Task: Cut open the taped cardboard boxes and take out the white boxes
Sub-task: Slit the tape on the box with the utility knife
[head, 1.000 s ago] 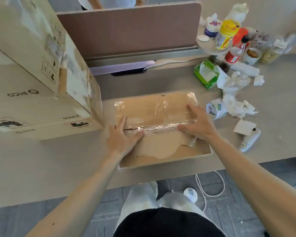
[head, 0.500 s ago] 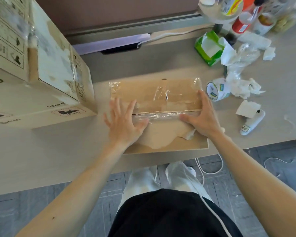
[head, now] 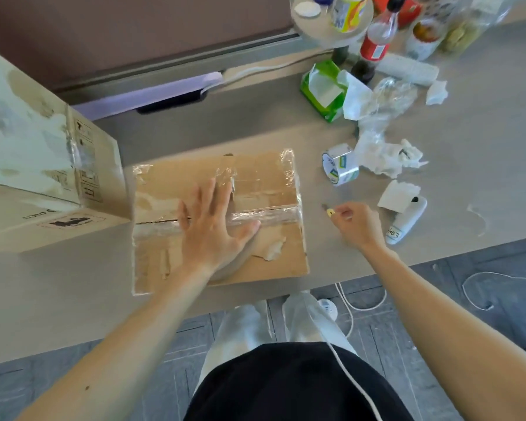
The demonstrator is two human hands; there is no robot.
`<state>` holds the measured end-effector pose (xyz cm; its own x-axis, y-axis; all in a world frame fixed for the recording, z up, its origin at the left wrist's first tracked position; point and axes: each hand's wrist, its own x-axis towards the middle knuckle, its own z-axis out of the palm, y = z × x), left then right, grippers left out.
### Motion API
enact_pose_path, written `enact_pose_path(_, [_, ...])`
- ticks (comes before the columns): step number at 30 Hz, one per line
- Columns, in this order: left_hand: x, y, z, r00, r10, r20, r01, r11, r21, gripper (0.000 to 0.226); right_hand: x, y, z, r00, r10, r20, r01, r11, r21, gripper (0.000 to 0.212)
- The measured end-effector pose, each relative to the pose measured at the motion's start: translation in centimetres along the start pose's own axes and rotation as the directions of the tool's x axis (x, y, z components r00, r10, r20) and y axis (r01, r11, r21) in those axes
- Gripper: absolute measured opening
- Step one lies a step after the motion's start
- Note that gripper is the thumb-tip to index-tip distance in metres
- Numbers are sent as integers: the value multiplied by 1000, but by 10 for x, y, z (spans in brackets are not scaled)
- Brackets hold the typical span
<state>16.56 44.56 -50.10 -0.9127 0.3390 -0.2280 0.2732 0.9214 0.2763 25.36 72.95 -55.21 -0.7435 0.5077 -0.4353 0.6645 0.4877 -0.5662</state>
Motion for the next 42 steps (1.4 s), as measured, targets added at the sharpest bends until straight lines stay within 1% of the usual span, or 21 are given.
enact_pose_path(3, [-1, 2, 2, 1000, -22, -6, 22, 999, 30, 91, 14, 15, 6, 998, 56, 34, -52, 993, -110, 22])
enact_pose_path(5, [-1, 3, 3, 999, -32, -15, 33, 999, 37, 91, 22, 21, 10, 995, 76, 67, -64, 984, -168, 27])
enact_pose_path(7, [-2, 4, 3, 999, -41, -20, 42, 998, 36, 92, 27, 25, 15, 993, 86, 80, -68, 976, -205, 26])
enact_pose_path(12, [-3, 6, 5, 998, -57, -30, 58, 997, 41, 94, 35, 29, 24, 993, 83, 81, -64, 976, -210, 19])
enact_pose_path(19, [-2, 7, 5, 997, -71, -15, 71, 997, -9, 97, 43, 28, 25, 980, 126, 151, -95, 976, -197, 28])
enact_pose_path(21, [-1, 8, 3, 997, -71, -18, 71, 997, -13, 97, 43, 25, 21, 978, 121, 170, -95, 983, -157, 29])
enact_pose_path(23, [-1, 9, 2, 998, -68, -19, 67, 997, -27, 98, 43, 17, 16, 985, 76, 155, -67, 996, -65, 21])
enact_pose_path(26, [-2, 11, 3, 998, -59, -30, 57, 997, -43, 97, 36, -10, -2, 997, -34, 62, 27, 993, 111, 15])
enact_pose_path(28, [-3, 10, 3, 998, -50, -34, 48, 998, -45, 96, 26, -36, -18, 997, -80, -16, 82, 965, 250, 15])
enact_pose_path(30, [-2, 9, 0, 999, -30, -26, 28, 996, -81, 98, 16, -63, -30, 991, -127, -51, 137, 931, 338, 11])
enact_pose_path(32, [-3, 3, -5, 1000, -2, -30, -3, 987, -163, 99, 5, -90, -35, 979, -201, -24, 195, 909, 368, 10])
enact_pose_path(33, [-4, 0, -10, 998, 4, -64, -16, 979, -202, 97, 0, -102, -35, 971, -239, 6, 219, 901, 375, 11])
enact_pose_path(34, [-5, -9, -15, 994, -13, -112, -13, 974, -225, 92, -7, -115, -32, 961, -275, 35, 242, 892, 383, 11])
enact_pose_path(37, [-10, -50, -29, 959, -131, -250, 60, 960, -273, 77, -27, -148, -17, 926, -368, 81, 310, 867, 389, 12])
enact_pose_path(39, [-12, -88, -34, 922, -153, -356, 26, 941, -337, 69, -38, -167, -1, 905, -412, 109, 347, 861, 371, 12])
enact_pose_path(40, [-12, -106, -35, 922, -180, -343, 41, 926, -374, 66, -42, -174, 8, 893, -431, 126, 368, 863, 345, 10])
enact_pose_path(42, [-14, -130, -44, 955, -202, -217, 97, 904, -416, 68, -48, -186, 28, 867, -473, 156, 419, 863, 283, 12])
